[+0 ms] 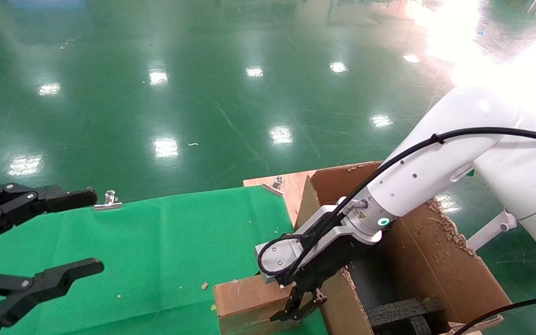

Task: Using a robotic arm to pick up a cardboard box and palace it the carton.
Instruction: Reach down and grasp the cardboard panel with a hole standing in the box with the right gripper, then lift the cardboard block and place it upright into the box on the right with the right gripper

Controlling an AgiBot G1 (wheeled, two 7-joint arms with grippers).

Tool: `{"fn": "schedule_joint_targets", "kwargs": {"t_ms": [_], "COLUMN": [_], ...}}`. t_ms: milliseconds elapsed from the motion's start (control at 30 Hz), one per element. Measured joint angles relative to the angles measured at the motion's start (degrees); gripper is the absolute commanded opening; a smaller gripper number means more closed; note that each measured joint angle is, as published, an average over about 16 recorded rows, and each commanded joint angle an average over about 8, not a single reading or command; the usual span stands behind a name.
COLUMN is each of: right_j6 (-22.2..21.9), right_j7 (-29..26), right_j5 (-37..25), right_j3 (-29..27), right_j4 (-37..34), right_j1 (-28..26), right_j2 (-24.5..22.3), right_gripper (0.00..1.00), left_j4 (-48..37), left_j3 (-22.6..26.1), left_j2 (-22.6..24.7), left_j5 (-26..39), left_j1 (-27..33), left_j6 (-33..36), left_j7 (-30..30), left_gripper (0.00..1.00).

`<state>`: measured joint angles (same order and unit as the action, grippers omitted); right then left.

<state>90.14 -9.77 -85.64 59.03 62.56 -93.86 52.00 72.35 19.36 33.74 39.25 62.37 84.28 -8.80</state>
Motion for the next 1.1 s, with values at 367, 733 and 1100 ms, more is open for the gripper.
{"fn": "schedule_joint_targets", "kwargs": {"t_ms": [367,733,1100], "right_j6": [0.0,-0.1,0.5], "right_j7": [0.0,-0.2,-0.2], "right_j5": [-0.1,0.7,6.4], "right_j3": [-0.1,-0.2,0.3], "right_j4": [0.0,-0.2,-2.5], "right_j1": [0.1,-0.3,-7.5], "right_j2": [0.0,-0.2,-0.2], "right_gripper": [0.00,0.00,0.00], "left_j4": [0.0,0.0,0.0], "left_j3": [0.0,0.0,0.0], "left_j2": [0.0,0.0,0.0], "left_j5": [0.0,0.0,0.0], "left_j1": [0.0,0.0,0.0], "left_j6": [0.0,0.0,0.0], "left_j7": [0.0,0.0,0.0], "left_gripper": [1.00,1.00,1.00]}}
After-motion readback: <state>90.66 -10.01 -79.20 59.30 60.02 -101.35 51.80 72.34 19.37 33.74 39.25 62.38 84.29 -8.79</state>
